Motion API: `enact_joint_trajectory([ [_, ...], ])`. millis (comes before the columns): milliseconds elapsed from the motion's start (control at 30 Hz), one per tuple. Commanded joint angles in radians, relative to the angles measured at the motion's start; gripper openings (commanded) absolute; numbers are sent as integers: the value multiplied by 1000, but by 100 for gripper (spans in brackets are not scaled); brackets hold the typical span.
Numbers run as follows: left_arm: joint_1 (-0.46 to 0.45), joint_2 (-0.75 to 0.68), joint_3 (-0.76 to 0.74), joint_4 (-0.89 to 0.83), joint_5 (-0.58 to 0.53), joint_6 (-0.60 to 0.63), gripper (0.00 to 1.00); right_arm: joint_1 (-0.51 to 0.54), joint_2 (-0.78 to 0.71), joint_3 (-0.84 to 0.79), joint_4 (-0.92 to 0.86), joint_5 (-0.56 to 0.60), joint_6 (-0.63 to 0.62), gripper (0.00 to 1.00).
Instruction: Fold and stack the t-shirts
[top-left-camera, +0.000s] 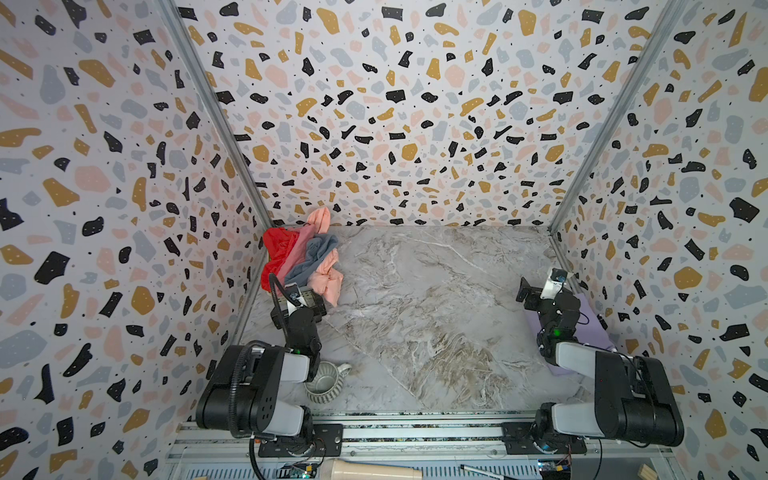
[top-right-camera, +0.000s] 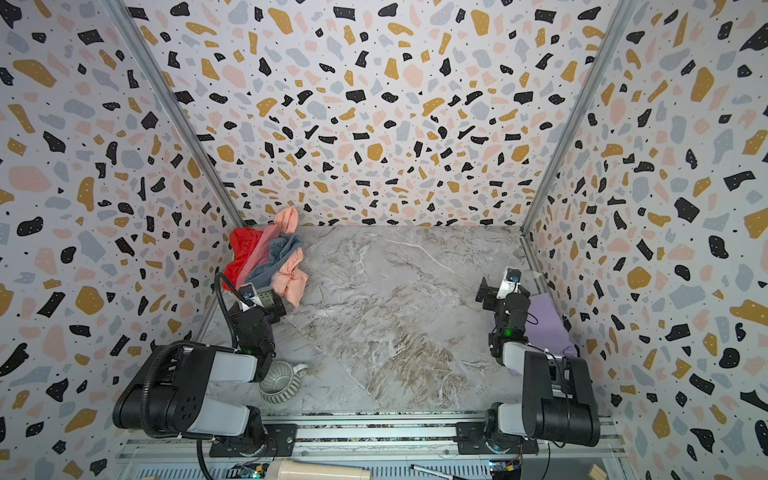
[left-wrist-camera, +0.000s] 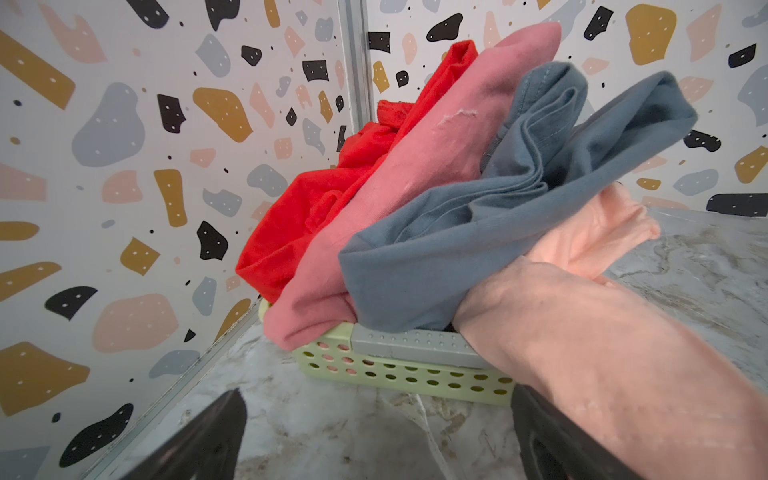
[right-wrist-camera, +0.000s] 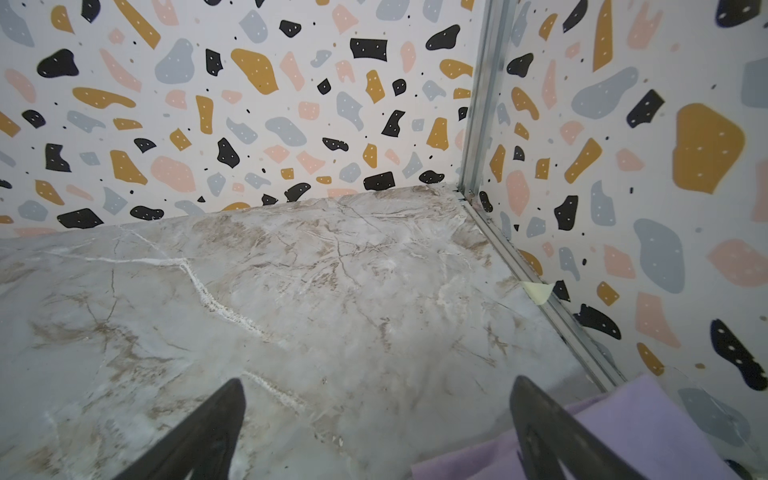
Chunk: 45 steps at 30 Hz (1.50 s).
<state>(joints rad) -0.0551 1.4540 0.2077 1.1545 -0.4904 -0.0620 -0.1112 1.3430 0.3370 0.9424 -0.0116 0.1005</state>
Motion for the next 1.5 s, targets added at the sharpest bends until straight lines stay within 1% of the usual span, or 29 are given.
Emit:
enact_joint_trajectory([
  [0, 3, 7, -7, 73, -19, 11, 100, 1, -66, -21, 45, -81, 9, 99],
  [67, 3, 6, -7, 71, -20, 7, 100, 4, -82, -20, -5, -100, 9, 99],
  [133, 3, 5, -8, 72, -20, 10, 100, 18, -76, -49, 40, -116, 21, 99],
  [167, 3, 6, -8, 72, -20, 9, 100, 25, -72, -48, 23, -131, 15, 99],
  [233, 3, 4, -8, 72, -20, 9, 100, 60, -54, -69, 38, -101, -27, 99],
  [300, 3, 4, -8, 73, -20, 9, 100, 97, -43, -136, 141, -42, -33, 99],
  [367, 3, 2, -8, 73, -19, 10, 100, 126, -18, -214, 317, 40, -46, 99],
  [400, 3, 2, -10, 73, -19, 10, 100, 126, -2, -222, 342, 54, -38, 99],
  [500, 3, 3, -10, 73, -20, 10, 100, 128, 61, -218, 377, 51, -39, 99],
  [567, 3, 2, -10, 73, -19, 9, 100, 143, 133, -225, 486, 68, -51, 99],
  [600, 3, 2, -8, 73, -20, 9, 100, 157, 148, -221, 497, 80, -65, 99],
  [667, 3, 3, -8, 72, -20, 9, 100, 162, 136, -181, 398, 70, -73, 99],
  [900, 3, 12, -2, 68, -24, 10, 100, 178, 154, -127, 306, 101, -82, 99],
  [1300, 3, 11, -3, 69, -25, 7, 100, 183, 154, -131, 309, 108, -85, 99],
  [1467, 3, -2, -13, 77, -29, 7, 100, 199, 147, -140, 323, 139, -93, 99],
])
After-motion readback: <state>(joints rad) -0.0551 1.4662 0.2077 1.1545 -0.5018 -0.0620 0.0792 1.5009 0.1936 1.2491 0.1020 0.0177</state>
